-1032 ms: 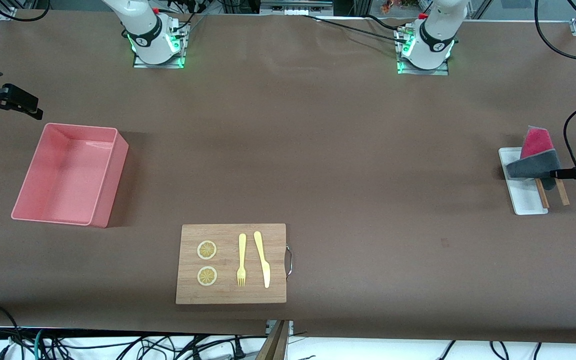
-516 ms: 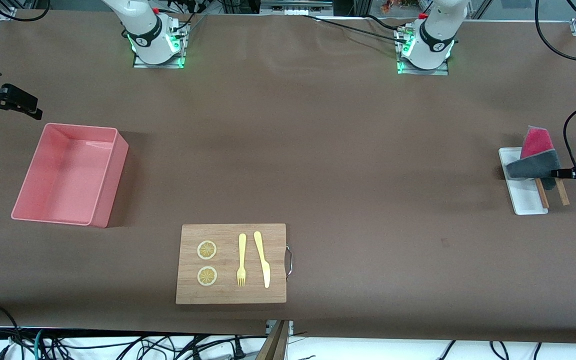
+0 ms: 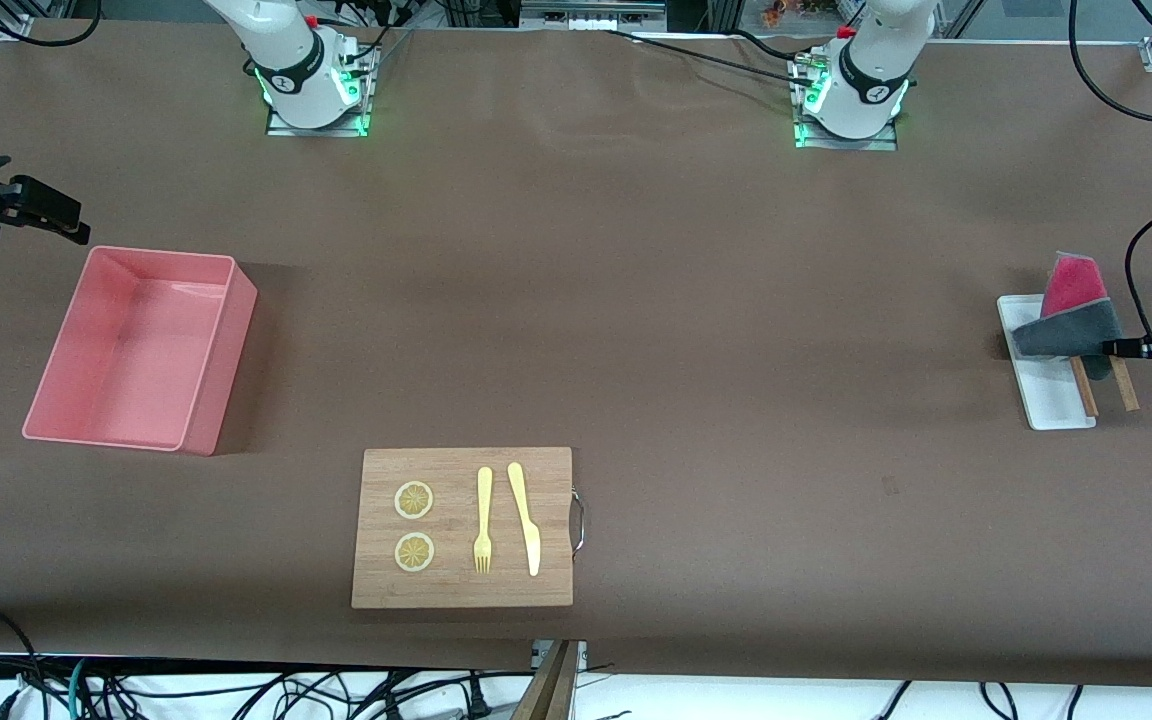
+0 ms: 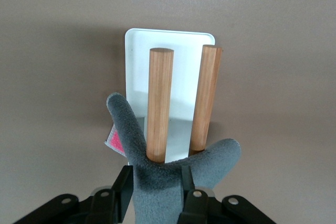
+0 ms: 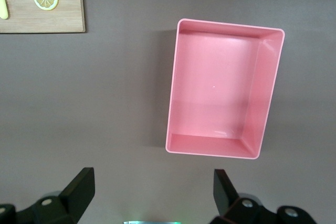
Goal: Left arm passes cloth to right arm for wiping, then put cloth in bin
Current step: 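Close the left gripper on the cloth and lift it off the sticks, then carry the cloth with the left gripper while the right gripper approaches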
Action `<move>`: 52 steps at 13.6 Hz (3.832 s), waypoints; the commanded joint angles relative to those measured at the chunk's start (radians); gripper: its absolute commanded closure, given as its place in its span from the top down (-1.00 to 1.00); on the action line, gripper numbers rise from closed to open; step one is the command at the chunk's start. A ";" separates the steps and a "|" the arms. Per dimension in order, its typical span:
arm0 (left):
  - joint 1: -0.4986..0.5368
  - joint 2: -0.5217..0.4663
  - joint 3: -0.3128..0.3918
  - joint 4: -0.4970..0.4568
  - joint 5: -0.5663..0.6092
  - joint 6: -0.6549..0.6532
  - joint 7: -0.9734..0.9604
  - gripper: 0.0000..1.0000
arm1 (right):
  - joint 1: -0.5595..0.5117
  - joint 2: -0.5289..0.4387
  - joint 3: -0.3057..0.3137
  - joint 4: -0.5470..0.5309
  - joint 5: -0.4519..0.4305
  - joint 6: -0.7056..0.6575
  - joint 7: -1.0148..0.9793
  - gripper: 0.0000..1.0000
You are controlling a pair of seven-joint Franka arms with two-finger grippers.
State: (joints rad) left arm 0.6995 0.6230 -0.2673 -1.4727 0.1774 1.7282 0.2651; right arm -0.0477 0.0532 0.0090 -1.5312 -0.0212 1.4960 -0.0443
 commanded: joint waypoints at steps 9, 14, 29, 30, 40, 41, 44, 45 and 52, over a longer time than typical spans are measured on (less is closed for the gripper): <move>0.009 0.000 -0.007 0.020 0.010 -0.013 0.003 -0.86 | -0.003 0.076 0.000 0.009 0.014 -0.097 -0.005 1.00; -0.001 -0.005 -0.009 0.034 0.010 -0.013 0.003 -1.00 | 0.000 0.083 0.002 0.009 0.009 -0.097 -0.005 1.00; -0.667 -0.058 -0.026 0.259 0.001 -0.348 -0.379 -1.00 | 0.005 0.108 0.008 0.014 0.181 -0.071 0.210 1.00; -0.736 -0.058 -0.023 0.267 -0.051 -0.360 -0.471 -1.00 | 0.008 0.114 0.012 0.014 0.191 -0.050 0.231 1.00; -1.038 -0.040 -0.021 0.427 -0.467 -0.242 -1.298 -1.00 | 0.173 0.215 0.035 0.014 0.362 0.171 0.683 0.99; -1.039 -0.031 -0.021 0.427 -0.534 -0.196 -1.352 -1.00 | 0.190 0.224 0.035 0.014 0.377 0.190 0.742 0.99; -1.039 -0.014 -0.020 0.425 -0.691 -0.096 -1.446 -1.00 | 0.227 0.249 0.035 0.014 0.454 0.250 0.889 0.99; -1.039 -0.009 -0.020 0.425 -0.729 -0.055 -1.502 -1.00 | 0.239 0.252 0.035 0.014 0.467 0.265 0.932 0.99; -1.046 0.015 -0.020 0.425 -0.909 0.128 -1.632 -1.00 | 0.336 0.249 0.035 0.000 0.563 0.250 1.212 0.99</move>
State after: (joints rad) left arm -0.3402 0.6166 -0.2879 -1.0870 -0.6814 1.8300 -1.3320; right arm 0.2707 0.3032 0.0509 -1.5318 0.5117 1.7597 1.1221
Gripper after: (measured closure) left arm 0.969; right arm 0.000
